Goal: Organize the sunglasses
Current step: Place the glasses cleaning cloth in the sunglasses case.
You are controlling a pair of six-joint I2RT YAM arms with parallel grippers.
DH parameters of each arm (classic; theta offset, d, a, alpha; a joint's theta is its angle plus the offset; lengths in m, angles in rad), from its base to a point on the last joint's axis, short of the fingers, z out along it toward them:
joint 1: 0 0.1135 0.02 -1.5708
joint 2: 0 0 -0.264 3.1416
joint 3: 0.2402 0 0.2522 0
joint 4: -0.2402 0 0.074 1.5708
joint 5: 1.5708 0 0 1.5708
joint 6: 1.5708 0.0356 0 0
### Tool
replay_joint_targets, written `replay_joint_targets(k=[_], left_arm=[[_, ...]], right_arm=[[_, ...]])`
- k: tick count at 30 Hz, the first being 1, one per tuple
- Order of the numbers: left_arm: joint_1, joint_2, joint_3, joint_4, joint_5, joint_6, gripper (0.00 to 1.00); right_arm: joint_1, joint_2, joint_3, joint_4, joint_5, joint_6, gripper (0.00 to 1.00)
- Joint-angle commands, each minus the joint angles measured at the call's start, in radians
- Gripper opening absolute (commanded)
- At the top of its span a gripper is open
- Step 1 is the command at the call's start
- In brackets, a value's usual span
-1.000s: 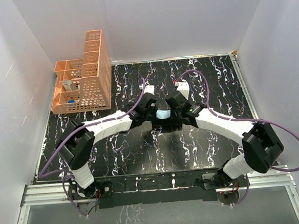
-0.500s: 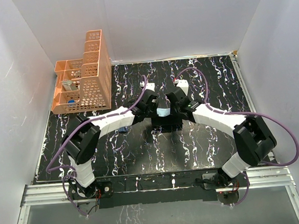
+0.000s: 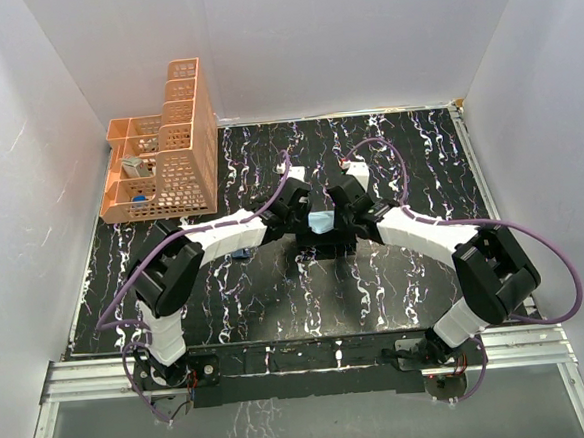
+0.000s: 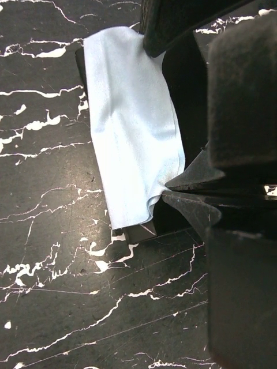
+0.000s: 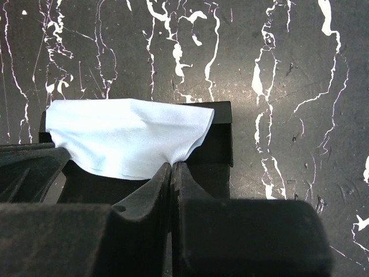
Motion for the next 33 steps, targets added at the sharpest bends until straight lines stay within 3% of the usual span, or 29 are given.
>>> replay_joint_targets(k=[1,33], left_arm=[[0.005,-0.004,-0.004,0.007,0.014,-0.010,0.00],[0.008,0.005,-0.017,0.003,0.008,-0.004,0.00]], right_arm=[[-0.008,-0.018,-0.015,0.057,0.005,-0.007,0.00],[-0.021,-0.026,-0.106,0.077,0.003,0.008,0.00]])
